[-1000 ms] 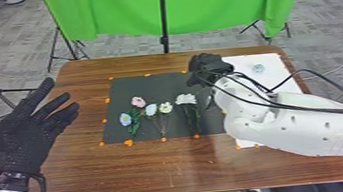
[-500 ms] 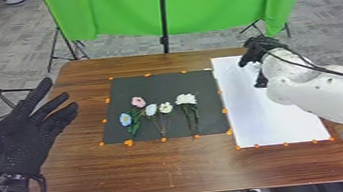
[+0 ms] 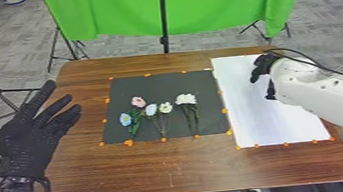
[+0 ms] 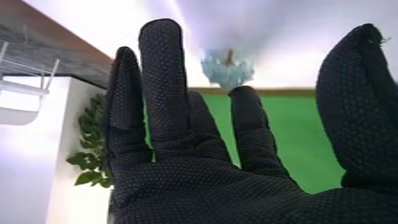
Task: Arrange flowers
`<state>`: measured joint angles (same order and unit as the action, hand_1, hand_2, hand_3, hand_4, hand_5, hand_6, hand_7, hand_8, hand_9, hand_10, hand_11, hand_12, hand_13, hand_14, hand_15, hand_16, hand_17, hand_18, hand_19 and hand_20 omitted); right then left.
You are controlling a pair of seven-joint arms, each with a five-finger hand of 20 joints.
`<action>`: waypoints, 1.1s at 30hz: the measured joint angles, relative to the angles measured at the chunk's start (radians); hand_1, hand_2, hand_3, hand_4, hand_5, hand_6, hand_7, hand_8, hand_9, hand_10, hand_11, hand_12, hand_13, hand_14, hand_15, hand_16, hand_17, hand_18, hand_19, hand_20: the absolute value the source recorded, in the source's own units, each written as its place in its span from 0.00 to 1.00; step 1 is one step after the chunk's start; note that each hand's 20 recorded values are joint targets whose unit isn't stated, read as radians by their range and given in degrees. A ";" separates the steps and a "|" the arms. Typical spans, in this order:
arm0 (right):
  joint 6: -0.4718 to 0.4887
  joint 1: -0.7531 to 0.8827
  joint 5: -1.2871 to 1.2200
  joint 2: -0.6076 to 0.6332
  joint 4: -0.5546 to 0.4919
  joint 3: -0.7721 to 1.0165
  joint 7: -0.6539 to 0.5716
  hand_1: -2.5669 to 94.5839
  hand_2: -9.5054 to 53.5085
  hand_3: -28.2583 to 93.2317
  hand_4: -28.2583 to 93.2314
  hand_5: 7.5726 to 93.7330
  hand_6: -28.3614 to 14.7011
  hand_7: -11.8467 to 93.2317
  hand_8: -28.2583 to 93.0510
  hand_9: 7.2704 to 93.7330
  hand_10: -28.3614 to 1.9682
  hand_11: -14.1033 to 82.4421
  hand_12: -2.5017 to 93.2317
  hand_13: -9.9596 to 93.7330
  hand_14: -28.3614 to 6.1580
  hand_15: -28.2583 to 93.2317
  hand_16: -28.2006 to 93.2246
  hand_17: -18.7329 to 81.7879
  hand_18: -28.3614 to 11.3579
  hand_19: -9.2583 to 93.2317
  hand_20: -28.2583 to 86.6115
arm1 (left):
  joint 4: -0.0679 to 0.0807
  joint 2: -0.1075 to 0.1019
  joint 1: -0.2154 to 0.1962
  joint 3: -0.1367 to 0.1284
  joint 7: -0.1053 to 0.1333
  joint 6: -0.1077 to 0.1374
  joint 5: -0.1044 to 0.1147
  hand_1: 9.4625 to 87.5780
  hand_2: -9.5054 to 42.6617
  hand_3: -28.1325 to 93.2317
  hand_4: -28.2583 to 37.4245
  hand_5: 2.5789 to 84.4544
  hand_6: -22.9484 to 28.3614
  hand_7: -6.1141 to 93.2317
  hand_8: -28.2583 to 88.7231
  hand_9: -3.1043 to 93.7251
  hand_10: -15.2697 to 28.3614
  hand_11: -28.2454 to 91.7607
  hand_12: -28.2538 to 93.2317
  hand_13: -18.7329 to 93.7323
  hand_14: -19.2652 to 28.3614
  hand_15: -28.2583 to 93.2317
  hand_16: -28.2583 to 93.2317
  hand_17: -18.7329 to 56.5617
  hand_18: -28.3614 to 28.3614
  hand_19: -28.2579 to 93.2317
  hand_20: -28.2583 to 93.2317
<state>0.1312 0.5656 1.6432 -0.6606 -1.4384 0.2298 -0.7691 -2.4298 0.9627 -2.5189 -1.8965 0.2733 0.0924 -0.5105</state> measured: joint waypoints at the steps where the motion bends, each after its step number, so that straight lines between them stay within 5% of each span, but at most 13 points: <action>1: 0.004 0.000 0.000 -0.002 0.006 -0.007 0.000 0.32 0.00 0.87 0.00 0.23 0.71 0.23 0.14 0.25 0.45 0.17 0.16 0.59 0.44 0.77 0.29 0.38 0.17 0.83 0.37 | 0.000 -0.001 0.000 0.000 0.002 0.000 0.000 0.16 0.31 0.85 0.02 0.29 0.54 0.22 0.15 0.29 0.77 0.41 0.33 0.32 0.98 0.64 0.17 0.11 0.93 0.67 0.51; 7: 0.018 -0.008 0.000 -0.012 0.028 -0.036 0.000 0.35 0.00 0.88 0.00 0.27 0.70 0.24 0.13 0.30 0.58 0.18 0.16 0.60 0.45 0.75 0.29 0.38 0.16 0.82 0.37 | 0.000 -0.007 -0.007 -0.001 0.015 0.001 0.002 0.16 0.31 0.85 0.02 0.29 0.54 0.22 0.15 0.29 0.77 0.41 0.33 0.32 0.98 0.64 0.17 0.11 0.93 0.67 0.51; 13: -0.011 -0.030 0.031 -0.013 0.030 -0.081 0.002 0.48 0.00 0.85 0.00 0.52 0.71 0.28 0.11 0.62 0.69 0.29 0.16 0.75 0.66 0.65 0.35 0.47 0.28 0.83 0.35 | 0.000 -0.007 -0.010 -0.001 0.017 0.001 0.002 0.16 0.31 0.85 0.02 0.29 0.54 0.22 0.15 0.29 0.77 0.41 0.33 0.32 0.98 0.64 0.17 0.11 0.93 0.67 0.51; 19: -0.277 -0.093 0.104 -0.011 0.031 -0.263 -0.004 0.63 0.00 0.72 0.00 0.79 0.77 0.37 0.21 0.96 0.80 0.22 0.35 0.88 0.80 0.60 0.46 0.55 0.36 0.89 0.34 | 0.000 -0.007 -0.009 -0.003 0.015 0.000 0.001 0.16 0.31 0.85 0.02 0.29 0.54 0.22 0.15 0.29 0.77 0.40 0.33 0.32 0.98 0.64 0.17 0.11 0.93 0.67 0.51; 22: -0.341 -0.091 0.128 -0.008 0.031 -0.293 -0.011 0.64 0.00 0.71 0.00 0.87 0.79 0.38 0.23 1.00 0.80 0.28 0.35 0.91 0.80 0.63 0.45 0.58 0.36 0.91 0.34 | 0.000 -0.008 -0.007 -0.003 0.013 0.000 0.002 0.16 0.31 0.85 0.02 0.29 0.54 0.22 0.15 0.29 0.77 0.40 0.33 0.32 0.98 0.64 0.17 0.11 0.93 0.67 0.51; 33: -0.520 -0.083 0.191 0.025 -0.009 -0.354 -0.025 0.62 0.00 0.76 0.00 0.90 0.77 0.36 0.25 1.00 0.79 0.33 0.34 0.93 0.80 0.65 0.43 0.58 0.36 0.93 0.34 | 0.001 -0.005 0.000 -0.009 -0.005 -0.002 0.002 0.16 0.31 0.85 0.02 0.29 0.54 0.22 0.15 0.29 0.77 0.40 0.33 0.32 0.98 0.64 0.17 0.11 0.93 0.67 0.51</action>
<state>-0.3888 0.4830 1.8339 -0.6358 -1.4473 -0.1237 -0.7937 -2.4292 0.9573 -2.5193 -1.9058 0.2686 0.0906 -0.5086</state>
